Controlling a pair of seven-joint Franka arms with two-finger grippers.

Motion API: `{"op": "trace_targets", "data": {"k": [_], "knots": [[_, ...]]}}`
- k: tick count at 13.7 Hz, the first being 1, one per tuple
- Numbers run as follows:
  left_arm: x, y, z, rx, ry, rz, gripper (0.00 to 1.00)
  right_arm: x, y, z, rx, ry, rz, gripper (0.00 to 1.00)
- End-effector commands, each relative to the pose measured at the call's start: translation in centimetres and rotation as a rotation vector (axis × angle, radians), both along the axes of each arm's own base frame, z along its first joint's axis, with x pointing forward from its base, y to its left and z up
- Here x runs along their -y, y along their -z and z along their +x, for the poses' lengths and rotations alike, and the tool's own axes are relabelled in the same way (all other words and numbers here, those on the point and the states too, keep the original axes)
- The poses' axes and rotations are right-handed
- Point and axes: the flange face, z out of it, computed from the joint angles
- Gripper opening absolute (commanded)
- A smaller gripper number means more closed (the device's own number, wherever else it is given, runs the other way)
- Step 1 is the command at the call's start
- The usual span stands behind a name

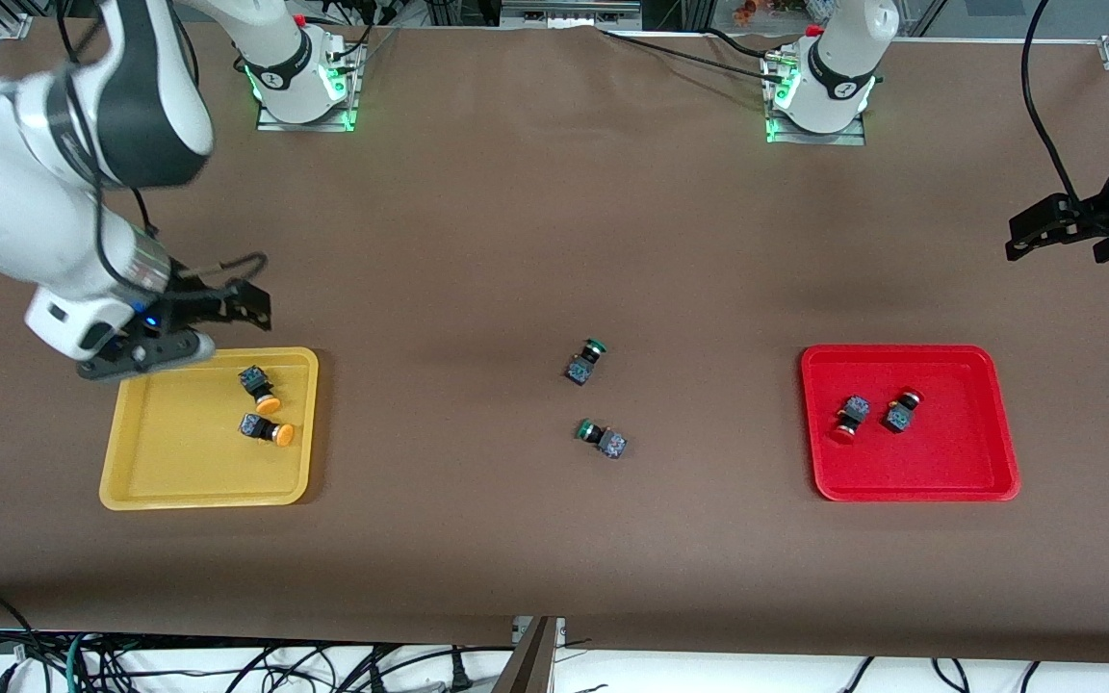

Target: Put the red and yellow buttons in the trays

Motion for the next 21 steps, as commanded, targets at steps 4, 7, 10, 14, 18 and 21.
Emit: {"op": "trace_targets", "data": {"k": [4, 7, 10, 14, 18, 21], "knots": [[-0.6, -0.6, -0.3, -0.001, 0.015, -0.006, 1.0, 3.2, -4.8, -3.7, -0.013, 0.087, -0.017, 1.0], [-0.6, -0.6, -0.2, -0.001, 0.015, -0.006, 1.0, 3.4, -6.1, -4.6, -0.012, 0.075, -0.03, 1.0], [-0.6, -0.6, -0.2, -0.001, 0.015, -0.006, 1.0, 3.8, -6.4, -4.7, -0.006, 0.073, -0.045, 1.0], [-0.5, -0.6, -0.2, 0.0, 0.012, -0.016, 1.0, 3.6, -7.0, -4.6, 0.006, 0.056, -0.06, 1.0], [-0.1, -0.6, -0.2, 0.002, -0.007, -0.052, 1.0, 3.6, -7.9, -4.1, 0.026, 0.056, -0.061, 1.0], [1.1, -0.6, -0.2, 0.002, -0.106, -0.064, 1.0, 3.9, -8.0, -3.8, 0.031, 0.061, -0.059, 1.0]]}}
